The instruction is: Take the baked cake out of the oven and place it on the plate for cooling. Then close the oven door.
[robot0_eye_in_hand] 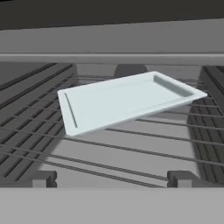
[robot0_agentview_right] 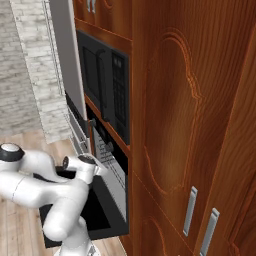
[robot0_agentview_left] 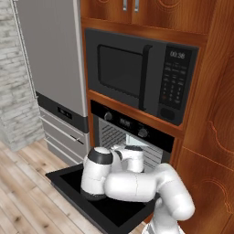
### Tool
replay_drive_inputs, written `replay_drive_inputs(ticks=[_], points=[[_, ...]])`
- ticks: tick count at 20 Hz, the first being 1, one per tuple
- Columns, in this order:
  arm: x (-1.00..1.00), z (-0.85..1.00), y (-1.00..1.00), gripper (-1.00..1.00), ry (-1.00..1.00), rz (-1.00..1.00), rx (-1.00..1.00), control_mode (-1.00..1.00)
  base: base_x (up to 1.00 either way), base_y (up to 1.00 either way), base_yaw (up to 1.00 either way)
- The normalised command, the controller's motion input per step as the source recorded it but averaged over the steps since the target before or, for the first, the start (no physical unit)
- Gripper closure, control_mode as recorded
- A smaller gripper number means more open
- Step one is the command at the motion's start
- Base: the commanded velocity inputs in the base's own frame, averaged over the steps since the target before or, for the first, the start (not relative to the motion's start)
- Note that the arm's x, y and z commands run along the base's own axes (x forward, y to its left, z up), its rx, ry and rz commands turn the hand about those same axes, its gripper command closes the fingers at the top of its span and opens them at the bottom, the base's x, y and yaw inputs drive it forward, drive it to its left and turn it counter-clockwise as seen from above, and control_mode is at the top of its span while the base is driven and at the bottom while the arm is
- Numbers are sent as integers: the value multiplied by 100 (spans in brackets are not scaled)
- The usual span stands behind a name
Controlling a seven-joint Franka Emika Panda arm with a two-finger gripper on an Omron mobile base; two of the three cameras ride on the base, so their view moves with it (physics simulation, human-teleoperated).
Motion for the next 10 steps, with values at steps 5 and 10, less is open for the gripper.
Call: replay_drive_inputs(ticks=[5, 10], points=[[-41, 38, 12, -100, 0, -2, -1, -100, 0, 0, 0], [-43, 41, 23, -100, 1, -4, -2, -100, 0, 0, 0]])
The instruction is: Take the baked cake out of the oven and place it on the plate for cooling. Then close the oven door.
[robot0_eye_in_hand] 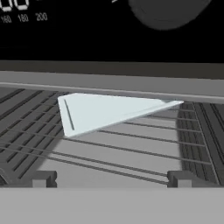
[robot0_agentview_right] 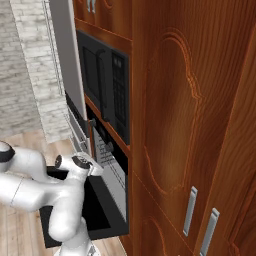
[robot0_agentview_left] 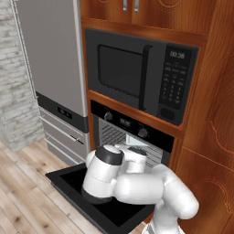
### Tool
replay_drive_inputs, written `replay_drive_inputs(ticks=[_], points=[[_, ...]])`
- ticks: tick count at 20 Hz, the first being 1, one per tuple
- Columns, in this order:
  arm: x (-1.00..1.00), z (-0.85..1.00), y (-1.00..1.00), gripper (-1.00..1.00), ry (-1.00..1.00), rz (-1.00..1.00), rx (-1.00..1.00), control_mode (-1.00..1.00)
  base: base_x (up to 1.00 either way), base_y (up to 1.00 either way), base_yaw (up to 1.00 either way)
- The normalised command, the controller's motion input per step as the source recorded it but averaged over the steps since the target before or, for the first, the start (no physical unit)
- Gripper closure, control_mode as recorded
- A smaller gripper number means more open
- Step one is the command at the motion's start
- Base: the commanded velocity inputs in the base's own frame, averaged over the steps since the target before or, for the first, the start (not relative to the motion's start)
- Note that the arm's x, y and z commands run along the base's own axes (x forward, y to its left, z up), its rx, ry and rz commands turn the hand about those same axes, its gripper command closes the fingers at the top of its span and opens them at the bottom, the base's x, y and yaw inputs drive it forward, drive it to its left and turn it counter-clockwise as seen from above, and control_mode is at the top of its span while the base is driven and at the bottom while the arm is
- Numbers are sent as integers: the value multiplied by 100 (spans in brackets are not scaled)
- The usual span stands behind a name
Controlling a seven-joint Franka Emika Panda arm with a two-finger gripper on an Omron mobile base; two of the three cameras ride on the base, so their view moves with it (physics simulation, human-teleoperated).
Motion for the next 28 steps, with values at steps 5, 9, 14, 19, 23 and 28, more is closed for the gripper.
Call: replay_drive_inputs(ticks=[5, 9, 14, 19, 23, 28], points=[[-46, 37, 20, -100, 2, -4, -2, -100, 0, 0, 0], [-46, 34, 15, -100, 3, -3, 0, -100, 0, 0, 0], [-29, 37, 21, -100, 4, -4, 0, -100, 0, 0, 0], [-36, 21, 21, -100, 1, -2, -1, -100, 0, 0, 0], [-34, 5, 12, -100, 0, 0, 0, -100, 0, 0, 0], [-28, 1, 16, -100, 0, 0, -1, -100, 0, 0, 0]])
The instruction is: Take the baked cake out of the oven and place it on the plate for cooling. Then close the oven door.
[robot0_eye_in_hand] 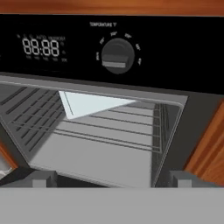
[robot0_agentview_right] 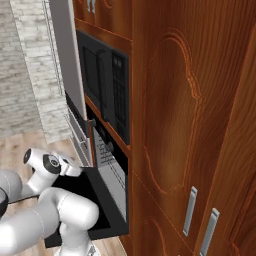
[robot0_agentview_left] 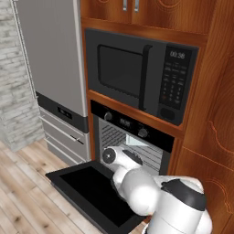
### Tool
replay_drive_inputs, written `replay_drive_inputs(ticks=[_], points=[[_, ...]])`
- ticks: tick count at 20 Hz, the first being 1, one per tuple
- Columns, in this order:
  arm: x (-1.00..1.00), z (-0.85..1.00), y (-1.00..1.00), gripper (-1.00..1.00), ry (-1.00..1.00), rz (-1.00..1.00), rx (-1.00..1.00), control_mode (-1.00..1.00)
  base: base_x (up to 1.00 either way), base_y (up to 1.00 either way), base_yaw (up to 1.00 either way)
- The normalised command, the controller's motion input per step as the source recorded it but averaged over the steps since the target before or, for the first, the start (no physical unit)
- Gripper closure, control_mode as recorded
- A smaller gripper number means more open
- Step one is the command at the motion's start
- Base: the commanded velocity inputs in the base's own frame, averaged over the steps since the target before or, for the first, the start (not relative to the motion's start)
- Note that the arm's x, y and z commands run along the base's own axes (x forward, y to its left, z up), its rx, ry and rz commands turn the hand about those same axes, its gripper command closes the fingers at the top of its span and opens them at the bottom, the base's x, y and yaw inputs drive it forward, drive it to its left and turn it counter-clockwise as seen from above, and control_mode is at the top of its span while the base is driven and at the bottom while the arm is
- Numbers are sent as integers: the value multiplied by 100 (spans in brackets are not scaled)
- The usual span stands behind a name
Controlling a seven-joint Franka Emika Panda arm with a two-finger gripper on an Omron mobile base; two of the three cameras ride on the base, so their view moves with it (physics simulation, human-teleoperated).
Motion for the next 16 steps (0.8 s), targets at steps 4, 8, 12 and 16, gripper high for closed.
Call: replay_drive_inputs(ticks=[4, 8, 12, 16], points=[[-28, 0, 12, -100, 0, 0, -1, -100, 0, 0, 0], [-26, 0, 17, -100, 0, 0, -2, -100, 0, 0, 0], [-20, 0, 30, -100, 0, 0, -2, -100, 0, 0, 0], [-29, 13, 21, -100, 0, 0, 0, -100, 0, 0, 0]])
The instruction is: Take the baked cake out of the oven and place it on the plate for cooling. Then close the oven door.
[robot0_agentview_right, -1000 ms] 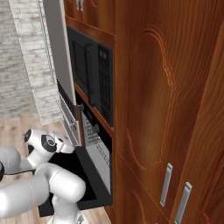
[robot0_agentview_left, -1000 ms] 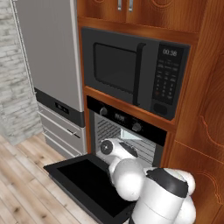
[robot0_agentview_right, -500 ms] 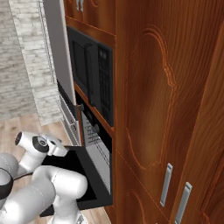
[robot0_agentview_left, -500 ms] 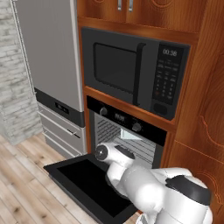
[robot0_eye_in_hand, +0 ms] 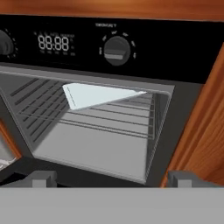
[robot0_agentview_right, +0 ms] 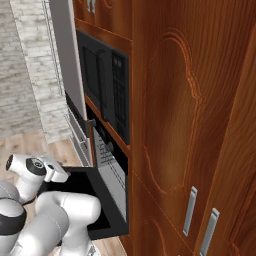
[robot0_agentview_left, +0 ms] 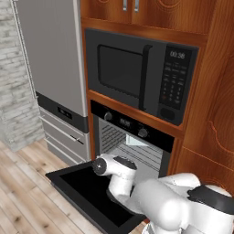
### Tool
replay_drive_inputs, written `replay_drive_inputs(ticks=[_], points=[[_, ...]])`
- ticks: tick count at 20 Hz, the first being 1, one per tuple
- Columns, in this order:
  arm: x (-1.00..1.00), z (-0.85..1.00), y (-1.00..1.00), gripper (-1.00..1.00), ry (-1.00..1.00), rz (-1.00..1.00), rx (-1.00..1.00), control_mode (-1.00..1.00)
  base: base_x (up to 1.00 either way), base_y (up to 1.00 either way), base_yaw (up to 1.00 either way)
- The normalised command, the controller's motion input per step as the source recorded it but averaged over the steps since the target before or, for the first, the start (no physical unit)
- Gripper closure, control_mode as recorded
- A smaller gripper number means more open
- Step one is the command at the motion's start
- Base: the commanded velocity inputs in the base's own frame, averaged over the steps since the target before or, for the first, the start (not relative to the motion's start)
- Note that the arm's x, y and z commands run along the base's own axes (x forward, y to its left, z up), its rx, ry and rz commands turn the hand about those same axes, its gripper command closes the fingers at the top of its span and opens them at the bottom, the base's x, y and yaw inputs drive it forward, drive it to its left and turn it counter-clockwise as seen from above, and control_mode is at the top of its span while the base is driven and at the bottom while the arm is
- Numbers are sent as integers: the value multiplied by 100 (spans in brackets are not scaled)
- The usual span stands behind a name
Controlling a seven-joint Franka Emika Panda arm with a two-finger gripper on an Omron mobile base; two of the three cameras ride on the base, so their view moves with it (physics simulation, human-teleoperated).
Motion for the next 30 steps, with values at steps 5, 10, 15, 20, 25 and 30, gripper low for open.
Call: replay_drive_inputs(ticks=[5, 10, 15, 20, 25, 30], points=[[-26, 44, 6, -100, 7, 0, 0, -100, 0, 0, 0], [-44, 36, 10, -100, 6, -2, 0, -100, 0, 0, 0], [-69, 8, 41, -100, 0, -9, 0, -100, 0, 0, 0], [-59, 24, 51, -100, 0, -9, 0, -100, 0, 0, 0], [-40, 27, 60, -100, 0, -7, 0, -100, 0, 0, 0], [-33, 12, 62, -100, 0, -5, 0, -100, 0, 0, 0]])
